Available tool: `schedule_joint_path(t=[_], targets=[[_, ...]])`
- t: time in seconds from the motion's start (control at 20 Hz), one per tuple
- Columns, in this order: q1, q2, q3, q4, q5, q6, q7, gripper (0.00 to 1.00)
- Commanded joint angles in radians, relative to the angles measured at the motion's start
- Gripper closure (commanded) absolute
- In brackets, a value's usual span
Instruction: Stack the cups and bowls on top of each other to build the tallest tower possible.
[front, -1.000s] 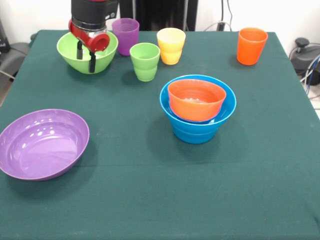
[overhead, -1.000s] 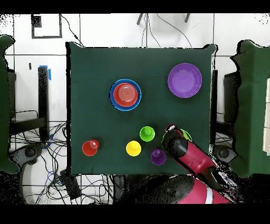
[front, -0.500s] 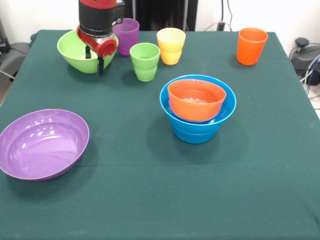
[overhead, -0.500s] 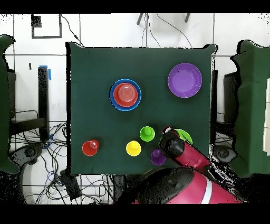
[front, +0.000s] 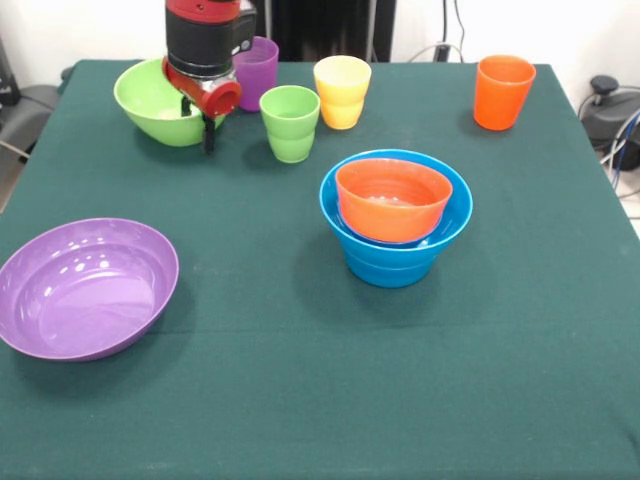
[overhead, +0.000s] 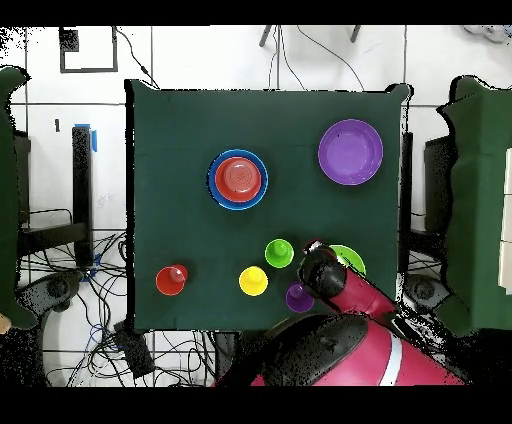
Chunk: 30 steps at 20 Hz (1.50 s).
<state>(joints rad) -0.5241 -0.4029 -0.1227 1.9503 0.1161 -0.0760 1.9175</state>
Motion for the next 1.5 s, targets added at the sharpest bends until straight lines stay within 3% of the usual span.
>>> schedule_joint_path(t=[0.05,0.65,0.9,1.15,1.5], targets=[[0.006,0.017,0.099,0.006,-0.010,-0.010,0.167,1.00],[0.031,-0.023,0.081,0.004,0.000,0.039,0.150,1.00],[0.035,-0.174,0.074,0.029,-0.040,0.155,0.079,1.00],[-0.018,-0.334,0.113,0.077,-0.136,0.197,-0.002,1.00],[-0.072,-0.443,0.160,0.073,-0.151,0.359,-0.034,1.00]])
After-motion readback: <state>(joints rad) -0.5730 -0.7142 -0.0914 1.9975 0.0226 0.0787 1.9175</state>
